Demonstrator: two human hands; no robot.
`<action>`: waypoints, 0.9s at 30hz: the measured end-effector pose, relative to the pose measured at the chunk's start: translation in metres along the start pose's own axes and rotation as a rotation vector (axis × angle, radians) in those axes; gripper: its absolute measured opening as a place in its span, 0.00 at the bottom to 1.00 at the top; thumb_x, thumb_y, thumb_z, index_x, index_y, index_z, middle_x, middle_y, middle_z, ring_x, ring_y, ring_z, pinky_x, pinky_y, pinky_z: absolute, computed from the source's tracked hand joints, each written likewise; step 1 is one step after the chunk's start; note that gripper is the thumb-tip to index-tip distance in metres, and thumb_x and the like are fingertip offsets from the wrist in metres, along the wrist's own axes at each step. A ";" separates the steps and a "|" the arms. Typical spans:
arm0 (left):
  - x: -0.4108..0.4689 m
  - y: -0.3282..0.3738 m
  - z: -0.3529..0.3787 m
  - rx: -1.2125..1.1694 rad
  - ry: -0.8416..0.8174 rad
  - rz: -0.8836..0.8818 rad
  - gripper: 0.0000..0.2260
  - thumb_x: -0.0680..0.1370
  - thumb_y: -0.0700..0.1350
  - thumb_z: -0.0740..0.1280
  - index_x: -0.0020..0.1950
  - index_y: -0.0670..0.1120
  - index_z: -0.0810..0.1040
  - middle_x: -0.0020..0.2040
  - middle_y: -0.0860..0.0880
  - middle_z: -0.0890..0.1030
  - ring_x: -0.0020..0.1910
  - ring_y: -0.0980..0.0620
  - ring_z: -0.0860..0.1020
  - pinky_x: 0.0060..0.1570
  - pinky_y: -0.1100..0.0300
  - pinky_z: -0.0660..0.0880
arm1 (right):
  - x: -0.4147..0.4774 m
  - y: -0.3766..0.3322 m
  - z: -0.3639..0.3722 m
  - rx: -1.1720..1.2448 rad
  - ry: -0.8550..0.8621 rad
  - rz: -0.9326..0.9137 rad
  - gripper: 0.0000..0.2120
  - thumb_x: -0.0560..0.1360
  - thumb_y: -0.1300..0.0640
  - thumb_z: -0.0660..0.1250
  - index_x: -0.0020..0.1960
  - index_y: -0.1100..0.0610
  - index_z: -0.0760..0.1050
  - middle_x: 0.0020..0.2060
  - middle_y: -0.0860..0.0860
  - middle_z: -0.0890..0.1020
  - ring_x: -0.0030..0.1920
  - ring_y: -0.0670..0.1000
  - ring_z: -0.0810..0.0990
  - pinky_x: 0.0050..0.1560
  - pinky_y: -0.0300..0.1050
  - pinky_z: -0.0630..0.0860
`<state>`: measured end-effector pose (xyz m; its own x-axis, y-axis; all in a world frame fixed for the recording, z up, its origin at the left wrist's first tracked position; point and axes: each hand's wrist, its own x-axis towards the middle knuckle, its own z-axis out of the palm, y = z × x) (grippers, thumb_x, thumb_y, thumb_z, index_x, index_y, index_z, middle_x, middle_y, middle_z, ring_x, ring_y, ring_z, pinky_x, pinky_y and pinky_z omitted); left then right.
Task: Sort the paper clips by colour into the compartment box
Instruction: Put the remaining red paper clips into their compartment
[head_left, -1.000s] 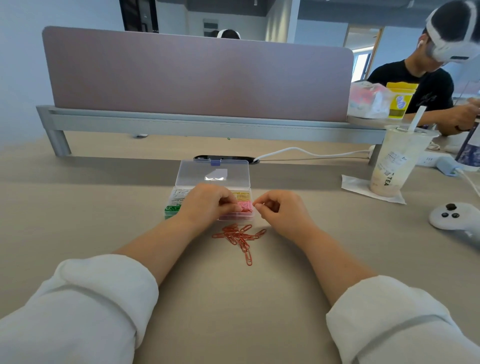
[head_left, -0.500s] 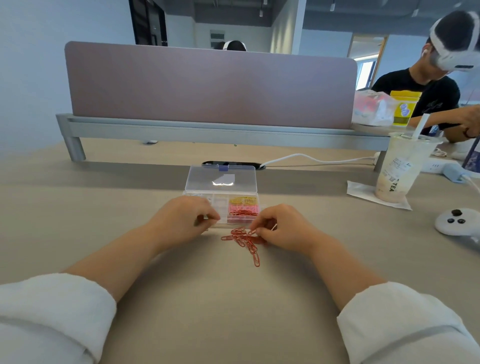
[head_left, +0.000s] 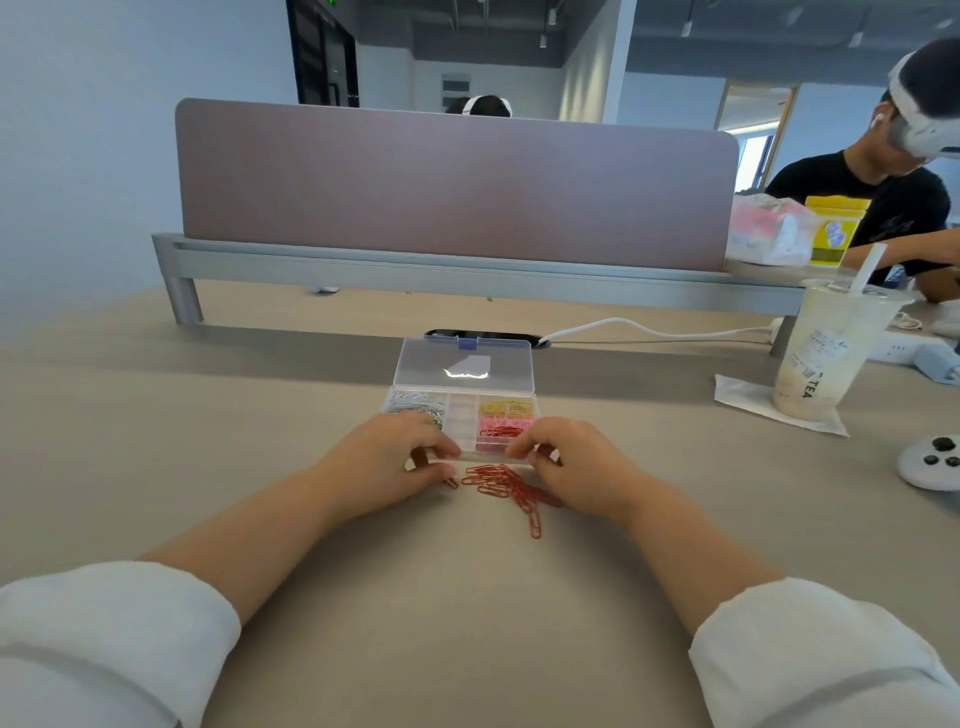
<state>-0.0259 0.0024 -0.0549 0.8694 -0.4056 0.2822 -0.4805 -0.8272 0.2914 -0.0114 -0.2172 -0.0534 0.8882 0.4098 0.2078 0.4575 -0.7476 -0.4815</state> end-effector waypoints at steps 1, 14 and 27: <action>0.001 0.003 0.002 0.025 -0.014 -0.033 0.14 0.75 0.53 0.66 0.59 0.50 0.78 0.49 0.56 0.73 0.40 0.62 0.73 0.46 0.68 0.69 | 0.000 -0.001 0.000 -0.012 -0.026 -0.006 0.16 0.76 0.66 0.58 0.58 0.56 0.79 0.56 0.51 0.79 0.54 0.49 0.75 0.53 0.31 0.65; 0.002 0.015 -0.001 -0.025 -0.203 -0.142 0.26 0.64 0.61 0.73 0.58 0.54 0.72 0.48 0.57 0.69 0.44 0.60 0.70 0.48 0.65 0.69 | -0.009 0.001 -0.022 0.028 -0.280 0.118 0.21 0.60 0.47 0.79 0.50 0.47 0.77 0.38 0.46 0.75 0.38 0.44 0.73 0.45 0.41 0.73; 0.003 0.039 0.005 0.043 -0.221 -0.182 0.32 0.62 0.65 0.72 0.61 0.53 0.69 0.53 0.55 0.67 0.53 0.56 0.70 0.53 0.63 0.69 | -0.008 0.002 -0.019 0.081 -0.237 0.073 0.24 0.63 0.50 0.78 0.57 0.51 0.79 0.37 0.43 0.76 0.35 0.40 0.73 0.42 0.35 0.69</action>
<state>-0.0417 -0.0330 -0.0474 0.9472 -0.3198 0.0218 -0.3130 -0.9080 0.2784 -0.0167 -0.2317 -0.0397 0.8800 0.4739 -0.0306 0.3788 -0.7393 -0.5567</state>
